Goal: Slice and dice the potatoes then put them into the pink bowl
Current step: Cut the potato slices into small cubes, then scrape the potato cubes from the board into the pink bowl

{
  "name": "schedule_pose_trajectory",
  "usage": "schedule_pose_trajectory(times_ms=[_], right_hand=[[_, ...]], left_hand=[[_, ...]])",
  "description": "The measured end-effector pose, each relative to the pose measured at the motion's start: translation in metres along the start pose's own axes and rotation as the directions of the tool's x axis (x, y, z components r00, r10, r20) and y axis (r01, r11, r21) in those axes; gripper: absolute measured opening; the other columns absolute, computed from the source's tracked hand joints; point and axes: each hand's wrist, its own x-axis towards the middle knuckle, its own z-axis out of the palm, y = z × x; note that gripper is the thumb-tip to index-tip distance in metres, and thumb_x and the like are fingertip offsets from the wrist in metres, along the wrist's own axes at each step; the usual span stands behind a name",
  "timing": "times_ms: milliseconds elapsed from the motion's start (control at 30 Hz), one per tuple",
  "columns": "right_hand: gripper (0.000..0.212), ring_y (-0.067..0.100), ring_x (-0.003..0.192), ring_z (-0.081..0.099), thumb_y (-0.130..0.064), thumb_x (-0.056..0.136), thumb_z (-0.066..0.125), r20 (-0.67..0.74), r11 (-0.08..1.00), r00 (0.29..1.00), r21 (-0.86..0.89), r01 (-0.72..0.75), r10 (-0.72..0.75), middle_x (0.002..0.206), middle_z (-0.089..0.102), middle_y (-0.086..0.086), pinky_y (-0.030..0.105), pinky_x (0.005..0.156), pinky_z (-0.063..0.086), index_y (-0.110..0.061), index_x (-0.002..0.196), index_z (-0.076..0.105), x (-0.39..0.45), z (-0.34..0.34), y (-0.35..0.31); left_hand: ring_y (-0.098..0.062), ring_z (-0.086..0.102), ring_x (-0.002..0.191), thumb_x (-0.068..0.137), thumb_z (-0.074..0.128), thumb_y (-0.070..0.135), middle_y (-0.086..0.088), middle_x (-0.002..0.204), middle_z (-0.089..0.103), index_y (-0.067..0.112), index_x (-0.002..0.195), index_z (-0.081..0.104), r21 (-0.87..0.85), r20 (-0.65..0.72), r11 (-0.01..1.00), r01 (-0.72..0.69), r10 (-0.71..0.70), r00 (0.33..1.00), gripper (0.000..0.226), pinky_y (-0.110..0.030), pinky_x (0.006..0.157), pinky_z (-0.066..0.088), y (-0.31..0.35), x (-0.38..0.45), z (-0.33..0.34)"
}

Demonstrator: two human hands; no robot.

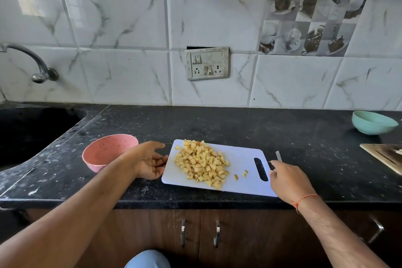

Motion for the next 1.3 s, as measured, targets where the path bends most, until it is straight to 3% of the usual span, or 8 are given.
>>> schedule_pose_trajectory(times_ms=[267,433,567,700,867,1033,1167,1300], right_hand=[[0.044,0.02,0.105,0.07,-0.019,0.107,0.047,0.076,0.99,0.997,0.138,-0.026,0.015,0.145,0.062,0.006,0.035,0.095,0.058,-0.018,0.151,0.052,0.001,-0.004,0.009],[0.043,0.017,0.107,0.065,-0.018,0.108,0.044,0.108,0.969,0.993,0.238,-0.064,0.039,0.135,0.069,-0.001,0.029,0.095,0.054,-0.018,0.15,0.053,0.003,-0.01,0.013],[0.041,0.02,0.108,0.069,-0.027,0.109,0.043,-0.076,0.906,0.995,0.423,-0.029,0.067,0.13,0.07,0.0,0.041,0.1,0.056,-0.022,0.147,0.057,0.006,-0.017,0.0],[0.033,0.007,0.077,0.072,-0.029,0.11,0.042,-0.158,0.713,0.975,0.702,0.001,0.155,0.105,0.075,-0.014,0.044,0.087,0.063,-0.028,0.135,0.063,0.006,-0.019,-0.039],[0.029,0.012,0.105,0.07,-0.028,0.104,0.058,-0.185,0.77,0.971,0.594,0.233,-0.151,0.117,0.075,-0.012,0.029,0.096,0.054,-0.027,0.13,0.07,-0.003,0.009,-0.109],[0.049,0.007,0.126,0.055,-0.029,0.103,0.059,-0.171,0.566,0.702,0.475,0.674,-0.692,0.151,0.047,-0.014,0.027,0.111,0.045,-0.033,0.151,0.051,-0.028,0.039,-0.214],[0.064,0.029,0.136,0.045,-0.036,0.101,0.059,-0.071,0.53,0.57,0.288,0.798,-0.819,0.163,0.03,-0.012,0.045,0.112,0.045,-0.04,0.159,0.031,-0.032,0.054,-0.289],[0.051,0.037,0.122,0.053,-0.037,0.103,0.058,0.037,0.549,0.549,0.107,0.829,-0.835,0.149,0.049,0.003,0.05,0.095,0.054,-0.032,0.152,0.046,-0.026,0.064,-0.325]], left_hand=[[-0.035,0.077,0.103,0.114,0.046,0.032,-0.016,0.111,0.08,0.011,0.125,0.065,-0.113,0.055,0.975,-0.189,0.196,0.979,0.031,-0.048,0.07,0.065,-0.026,-0.006,0.032],[-0.033,0.076,0.106,0.116,0.038,0.028,-0.014,0.116,0.077,0.016,0.129,0.062,-0.172,0.002,0.943,-0.285,0.29,0.957,0.03,-0.047,0.077,0.065,-0.034,-0.007,0.037],[-0.031,0.075,0.099,0.114,0.041,0.021,-0.015,0.109,0.076,0.012,0.119,0.06,-0.261,-0.055,0.9,-0.349,0.347,0.936,0.021,-0.048,0.078,0.064,-0.017,-0.021,0.028],[-0.025,0.073,0.09,0.113,0.044,0.016,-0.011,0.102,0.073,0.012,0.108,0.06,-0.329,-0.158,0.846,-0.419,0.388,0.908,0.017,-0.041,0.064,0.063,0.024,-0.041,0.008],[-0.02,0.072,0.081,0.112,0.041,0.009,-0.007,0.096,0.072,0.011,0.101,0.062,-0.398,-0.221,0.795,-0.458,0.401,0.889,0.023,-0.033,0.051,0.063,0.064,-0.056,-0.034],[-0.02,0.077,0.079,0.111,0.042,0.007,-0.007,0.1,0.076,0.01,0.104,0.065,-0.442,-0.291,0.761,-0.474,0.378,0.879,0.024,-0.039,0.066,0.066,0.075,-0.057,-0.076],[-0.023,0.078,0.086,0.111,0.043,0.009,-0.01,0.106,0.076,0.008,0.11,0.065,-0.465,-0.313,0.74,-0.485,0.375,0.872,0.022,-0.039,0.068,0.067,0.069,-0.051,-0.1],[-0.023,0.076,0.085,0.114,0.049,0.027,-0.009,0.104,0.074,0.01,0.113,0.061,-0.48,-0.34,0.721,-0.499,0.371,0.864,0.021,-0.037,0.057,0.062,0.059,-0.044,-0.109]])
